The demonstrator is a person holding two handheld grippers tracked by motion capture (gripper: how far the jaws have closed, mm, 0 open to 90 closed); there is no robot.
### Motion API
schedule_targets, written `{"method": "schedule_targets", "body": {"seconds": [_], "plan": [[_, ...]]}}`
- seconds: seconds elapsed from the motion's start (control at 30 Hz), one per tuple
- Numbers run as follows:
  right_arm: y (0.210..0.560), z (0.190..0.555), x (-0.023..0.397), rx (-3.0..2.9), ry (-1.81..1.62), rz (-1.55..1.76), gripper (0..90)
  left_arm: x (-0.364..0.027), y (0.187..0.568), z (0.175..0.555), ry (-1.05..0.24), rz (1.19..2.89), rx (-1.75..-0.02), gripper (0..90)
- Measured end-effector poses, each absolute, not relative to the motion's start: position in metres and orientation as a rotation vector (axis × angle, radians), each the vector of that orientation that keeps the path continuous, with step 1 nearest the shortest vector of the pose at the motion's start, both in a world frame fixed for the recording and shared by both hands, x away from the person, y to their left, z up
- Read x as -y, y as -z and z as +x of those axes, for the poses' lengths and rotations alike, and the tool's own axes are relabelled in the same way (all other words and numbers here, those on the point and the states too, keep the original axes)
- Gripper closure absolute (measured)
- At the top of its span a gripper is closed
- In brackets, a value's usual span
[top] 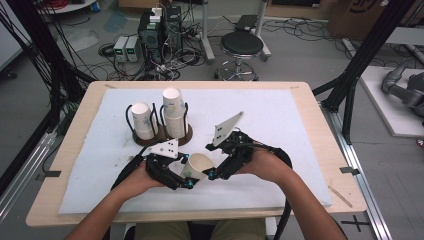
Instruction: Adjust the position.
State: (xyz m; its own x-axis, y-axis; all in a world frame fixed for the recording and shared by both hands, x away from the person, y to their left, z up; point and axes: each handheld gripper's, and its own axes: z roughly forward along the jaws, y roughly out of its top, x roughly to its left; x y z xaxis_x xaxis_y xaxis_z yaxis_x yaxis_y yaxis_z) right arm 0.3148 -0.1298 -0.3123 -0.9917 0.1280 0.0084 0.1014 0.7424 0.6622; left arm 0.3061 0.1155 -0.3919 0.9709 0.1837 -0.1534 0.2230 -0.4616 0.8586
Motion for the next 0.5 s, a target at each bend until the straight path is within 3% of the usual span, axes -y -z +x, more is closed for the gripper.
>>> {"method": "schedule_targets", "body": {"seconds": [0.5], "plan": [[0.361,0.309,0.212,-2.547,-1.463,0.609,22.2,-0.152,0.407,0.309,-0.107,1.852,-0.424,30.9]]}}
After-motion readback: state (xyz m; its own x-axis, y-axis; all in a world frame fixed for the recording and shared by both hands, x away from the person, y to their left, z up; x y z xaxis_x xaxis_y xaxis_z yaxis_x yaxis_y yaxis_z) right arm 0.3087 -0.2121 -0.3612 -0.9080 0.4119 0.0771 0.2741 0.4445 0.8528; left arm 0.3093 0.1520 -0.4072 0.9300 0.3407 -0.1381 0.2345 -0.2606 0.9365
